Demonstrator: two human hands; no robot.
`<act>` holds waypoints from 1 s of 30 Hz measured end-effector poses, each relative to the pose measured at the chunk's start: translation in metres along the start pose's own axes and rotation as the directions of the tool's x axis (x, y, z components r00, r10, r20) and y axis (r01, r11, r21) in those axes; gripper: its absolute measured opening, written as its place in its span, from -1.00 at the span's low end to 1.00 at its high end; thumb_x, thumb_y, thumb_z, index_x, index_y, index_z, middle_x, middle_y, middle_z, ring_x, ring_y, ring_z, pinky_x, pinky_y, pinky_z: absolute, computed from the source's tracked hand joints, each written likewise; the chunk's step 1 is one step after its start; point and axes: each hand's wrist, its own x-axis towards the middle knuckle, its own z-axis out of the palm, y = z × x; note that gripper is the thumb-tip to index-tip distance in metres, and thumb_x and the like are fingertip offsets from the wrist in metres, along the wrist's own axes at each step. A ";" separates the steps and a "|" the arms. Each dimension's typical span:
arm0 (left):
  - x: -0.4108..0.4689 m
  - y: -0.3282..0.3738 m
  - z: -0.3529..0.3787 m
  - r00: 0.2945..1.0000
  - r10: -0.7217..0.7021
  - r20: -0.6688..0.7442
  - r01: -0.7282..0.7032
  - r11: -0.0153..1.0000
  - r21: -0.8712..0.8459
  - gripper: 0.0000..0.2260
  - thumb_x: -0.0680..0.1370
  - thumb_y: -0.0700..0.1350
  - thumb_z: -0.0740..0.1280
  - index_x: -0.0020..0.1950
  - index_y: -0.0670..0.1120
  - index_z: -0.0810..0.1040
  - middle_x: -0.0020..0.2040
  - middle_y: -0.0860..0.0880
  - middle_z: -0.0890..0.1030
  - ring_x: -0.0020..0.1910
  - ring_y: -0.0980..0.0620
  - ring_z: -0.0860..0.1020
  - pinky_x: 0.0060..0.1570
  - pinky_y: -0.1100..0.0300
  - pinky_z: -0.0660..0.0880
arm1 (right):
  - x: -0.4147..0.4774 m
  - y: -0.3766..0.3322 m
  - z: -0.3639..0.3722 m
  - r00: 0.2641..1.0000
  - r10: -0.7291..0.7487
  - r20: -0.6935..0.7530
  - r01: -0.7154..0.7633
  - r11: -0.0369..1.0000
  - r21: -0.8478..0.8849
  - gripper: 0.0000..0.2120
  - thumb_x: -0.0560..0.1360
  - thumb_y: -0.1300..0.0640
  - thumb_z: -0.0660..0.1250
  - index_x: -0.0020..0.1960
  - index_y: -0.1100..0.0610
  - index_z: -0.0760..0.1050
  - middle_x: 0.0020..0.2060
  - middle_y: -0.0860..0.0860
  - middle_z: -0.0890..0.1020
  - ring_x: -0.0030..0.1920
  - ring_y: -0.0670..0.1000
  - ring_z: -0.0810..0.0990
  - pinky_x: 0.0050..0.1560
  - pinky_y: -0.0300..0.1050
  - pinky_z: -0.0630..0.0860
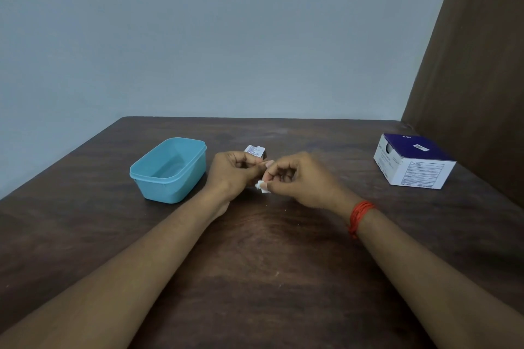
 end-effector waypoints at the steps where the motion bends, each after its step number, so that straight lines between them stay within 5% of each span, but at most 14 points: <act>1: 0.000 0.000 0.000 1.000 -0.001 -0.004 0.001 1.000 -0.001 -0.86 0.40 -0.22 0.55 -0.32 -0.02 0.72 -0.30 -0.02 0.72 -0.35 0.13 0.65 -0.36 0.27 0.58 | 0.000 0.000 0.001 1.000 0.002 -0.008 -0.002 1.000 -0.005 -0.90 0.42 0.10 0.56 -0.25 0.02 0.67 -0.49 -0.21 0.53 -0.50 -0.20 0.41 -0.40 -0.39 0.33; 6: 0.002 -0.004 0.001 0.999 -0.037 -0.017 0.036 0.999 -0.022 -0.78 0.49 -0.42 0.43 -0.24 -0.12 0.66 -0.37 0.02 0.69 -0.44 0.17 0.60 -0.41 0.33 0.53 | 0.001 0.001 0.002 0.989 0.028 -0.147 -0.033 0.999 -0.033 -0.82 0.42 0.09 0.55 -0.28 -0.10 0.60 -0.47 -0.22 0.55 -0.48 -0.21 0.45 -0.41 -0.44 0.29; 11: 0.003 -0.004 0.001 0.999 -0.036 -0.029 0.032 0.992 -0.119 -0.89 0.49 -0.23 0.50 -0.22 -0.14 0.63 -0.35 -0.02 0.67 -0.41 0.12 0.55 -0.38 0.32 0.49 | 0.001 0.002 0.003 0.999 -0.018 -0.051 0.020 0.998 0.051 -0.89 0.40 0.12 0.56 -0.25 -0.03 0.66 -0.42 -0.23 0.58 -0.43 -0.20 0.42 -0.37 -0.37 0.34; 17: 0.005 -0.003 0.000 0.997 -0.082 0.012 0.082 0.961 -0.263 -0.93 0.49 -0.23 0.47 -0.19 -0.17 0.64 -0.27 -0.08 0.71 -0.29 0.04 0.68 -0.25 0.25 0.62 | 0.008 0.012 -0.001 0.947 0.045 -0.317 -0.051 0.999 -0.010 -0.85 0.41 0.13 0.52 -0.25 -0.08 0.62 -0.41 -0.20 0.61 -0.42 -0.20 0.48 -0.34 -0.36 0.39; 24: 0.004 -0.005 0.001 0.998 -0.068 0.003 0.067 0.978 -0.195 -0.86 0.48 -0.18 0.50 -0.27 -0.11 0.63 -0.31 -0.10 0.65 -0.27 -0.03 0.55 -0.15 0.11 0.49 | 0.003 0.011 0.011 0.984 -0.044 -0.172 0.030 0.996 -0.084 -0.92 0.42 0.10 0.49 -0.17 -0.07 0.63 -0.34 -0.18 0.63 -0.35 -0.20 0.53 -0.29 -0.33 0.45; 30: 0.004 -0.005 0.000 0.998 -0.053 0.020 0.056 0.976 -0.212 -0.89 0.39 -0.14 0.53 -0.29 -0.11 0.65 -0.28 -0.11 0.70 -0.30 0.00 0.67 -0.26 0.20 0.62 | 0.004 0.012 0.008 0.963 -0.041 -0.265 0.005 0.991 -0.132 -0.95 0.43 0.13 0.49 -0.16 0.00 0.65 -0.37 -0.24 0.62 -0.36 -0.19 0.56 -0.33 -0.39 0.43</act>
